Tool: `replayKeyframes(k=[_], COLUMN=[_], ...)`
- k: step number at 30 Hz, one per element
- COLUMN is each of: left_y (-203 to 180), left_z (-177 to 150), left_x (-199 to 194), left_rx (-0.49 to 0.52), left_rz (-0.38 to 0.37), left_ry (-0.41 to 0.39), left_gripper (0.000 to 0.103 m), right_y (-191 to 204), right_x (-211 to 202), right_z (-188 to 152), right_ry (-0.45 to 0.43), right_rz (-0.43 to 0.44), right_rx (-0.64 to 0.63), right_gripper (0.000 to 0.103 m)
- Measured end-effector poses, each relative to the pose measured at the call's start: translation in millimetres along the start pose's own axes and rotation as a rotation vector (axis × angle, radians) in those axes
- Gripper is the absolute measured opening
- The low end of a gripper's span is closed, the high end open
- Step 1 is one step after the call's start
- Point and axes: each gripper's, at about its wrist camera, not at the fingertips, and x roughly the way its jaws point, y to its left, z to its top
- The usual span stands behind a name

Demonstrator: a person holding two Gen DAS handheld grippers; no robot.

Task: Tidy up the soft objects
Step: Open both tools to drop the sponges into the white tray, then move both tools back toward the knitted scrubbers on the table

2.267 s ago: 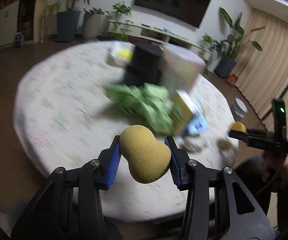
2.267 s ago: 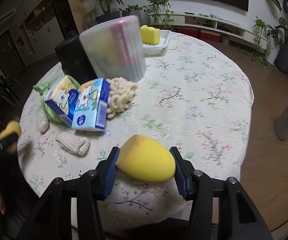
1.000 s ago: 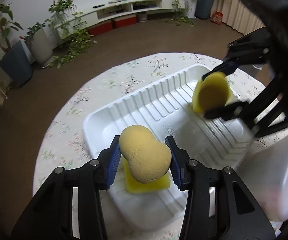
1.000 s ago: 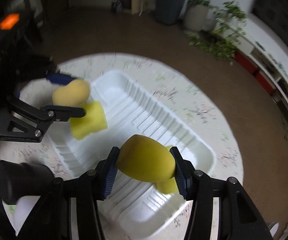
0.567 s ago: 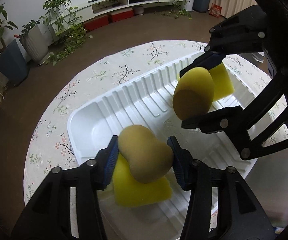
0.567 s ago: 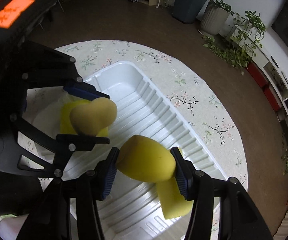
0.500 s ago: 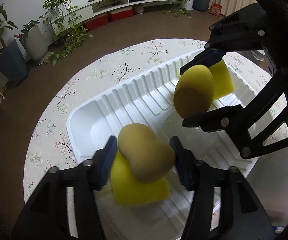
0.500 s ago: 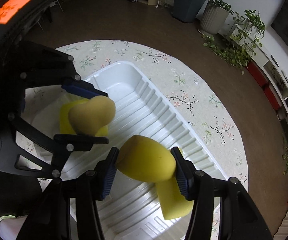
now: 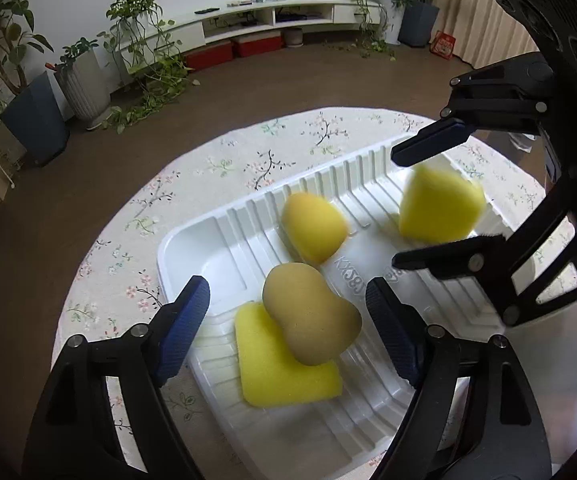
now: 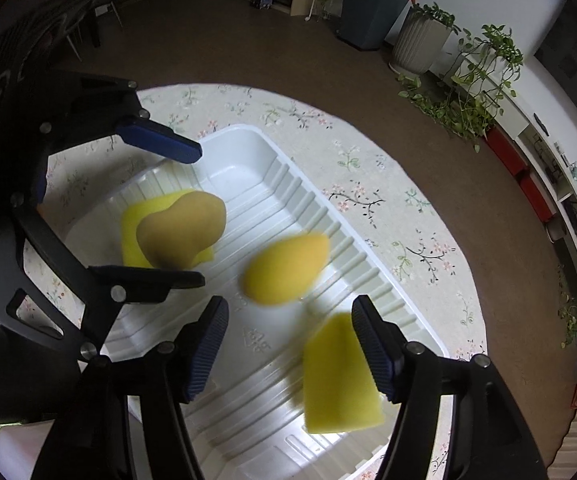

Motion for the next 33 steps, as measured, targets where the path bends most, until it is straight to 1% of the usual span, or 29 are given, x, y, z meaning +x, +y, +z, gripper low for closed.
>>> replayKeyframes(k=[2,3,5,9,13,18,20,22,25,28,30,31,33], left_y=[-0.4,0.2,3.7,11.9,20.7,24.7,20.8,13.3,1.6,-18.6,-35.9,-42.9,-59.6], left_z=[0.1,-0.1,-0.9,-6.3,-24.6,-70.3,-94.9,-122.7,-159.7,-198.3,-222.9,-234.8,-257.5], left_x=[-4.6,-8.2,-19.2,-46.8,-82.3,-130.5,-148.0,-162.9,-178.0,-191.4,-196.8,-198.6,-203.7], left_rx=[-0.003,-0.007,-0.028,-0.07,-0.121,-0.219,-0.251,-0.279,-0.328,-0.355,-0.384,-0.401,-0.438], left_rz=[-0.002,-0.002,-0.009,-0.009,-0.009,0.003,0.007,0.008,0.003,0.025,0.032,0.03,0.021], left_ry=[-0.006,-0.014,-0.04,-0.096,-0.158,-0.229,-0.252,-0.27,-0.285,-0.296,-0.302,-0.301,-0.304], left_gripper=[0.094,0.097,0.097,0.097,0.097,0.097,0.097,0.097,0.097,0.097,0.1,0.101,0.101], right_y=[-3.2,-4.9,-9.6,-21.7,-32.9,-43.0,-41.6,-32.7,-19.4,-0.8,12.6,22.6,40.2], right_x=[-7.6,-11.7,-24.3,-58.6,-88.6,-115.2,-122.9,-133.5,-144.6,-156.5,-163.7,-167.8,-173.2], right_z=[-1.8,-3.3,-8.4,-24.8,-49.4,-101.9,-123.6,-153.2,-189.1,-222.8,-240.6,-251.8,-270.6], right_ry=[-0.018,-0.024,-0.048,-0.119,-0.175,-0.215,-0.23,-0.262,-0.298,-0.334,-0.356,-0.374,-0.403], right_rz=[-0.002,-0.005,-0.009,-0.012,-0.018,-0.021,-0.01,0.005,0.026,0.029,0.017,0.013,0.039], right_rx=[0.011,0.017,0.038,0.102,0.157,0.277,0.322,0.364,0.423,0.477,0.509,0.529,0.565], right_gripper=[0.067,0.069,0.072,0.073,0.076,0.081,0.081,0.081,0.082,0.086,0.092,0.094,0.102])
